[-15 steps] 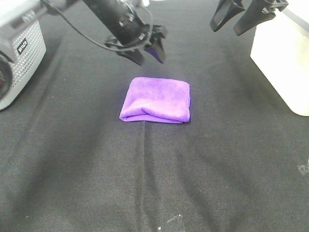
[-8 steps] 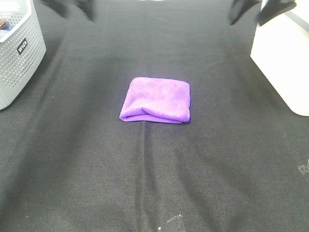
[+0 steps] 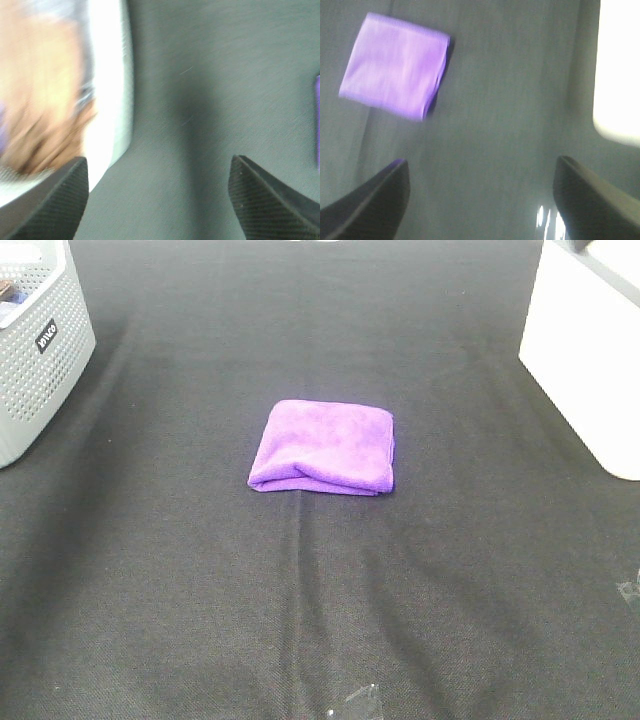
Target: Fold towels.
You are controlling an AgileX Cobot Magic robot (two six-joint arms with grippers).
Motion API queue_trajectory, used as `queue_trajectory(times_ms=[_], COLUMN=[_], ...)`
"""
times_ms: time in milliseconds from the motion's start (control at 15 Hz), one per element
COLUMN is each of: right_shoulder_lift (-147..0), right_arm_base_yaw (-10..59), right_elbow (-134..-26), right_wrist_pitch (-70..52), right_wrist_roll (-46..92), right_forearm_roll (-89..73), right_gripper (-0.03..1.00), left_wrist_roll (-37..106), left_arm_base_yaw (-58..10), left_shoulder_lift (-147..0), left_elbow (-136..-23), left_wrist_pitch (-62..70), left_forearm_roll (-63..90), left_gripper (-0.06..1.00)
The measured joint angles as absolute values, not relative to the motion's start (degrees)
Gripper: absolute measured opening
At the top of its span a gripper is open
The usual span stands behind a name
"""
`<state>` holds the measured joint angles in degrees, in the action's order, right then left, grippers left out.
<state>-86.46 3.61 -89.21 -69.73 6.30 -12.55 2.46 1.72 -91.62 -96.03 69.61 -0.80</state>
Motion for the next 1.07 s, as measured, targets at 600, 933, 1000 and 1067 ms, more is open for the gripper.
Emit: queue_trajectory(times_ms=[600,933,1000,1067], right_shoulder_lift=[-34.5,-15.4,-11.3,-8.7], right_arm_base_yaw=[3.6,3.6,3.6,3.6], right_elbow=[-49.7,-38.9,-36.2,-34.5], right_wrist_pitch=[-70.0,-70.2,-70.2,-70.2], right_wrist_roll=[4.8,4.8,4.8,4.8], right_forearm_roll=[-8.3,-7.1,-7.1,-7.1], right_gripper=[0.77,0.77,0.77,0.77], left_wrist_roll=[2.7,2.5,1.2,0.0], left_arm_base_yaw=[1.8,1.8,1.8,1.8], left_shoulder_lift=[-34.8,-8.8,-3.5,-0.6], left_elbow=[-54.8,-41.1,-38.7,-37.2], left_wrist_pitch=[69.9,70.1,70.1,70.3], left_forearm_roll=[-0.6,-0.6,-0.6,-0.6], left_gripper=[0.73,0.73,0.73,0.73])
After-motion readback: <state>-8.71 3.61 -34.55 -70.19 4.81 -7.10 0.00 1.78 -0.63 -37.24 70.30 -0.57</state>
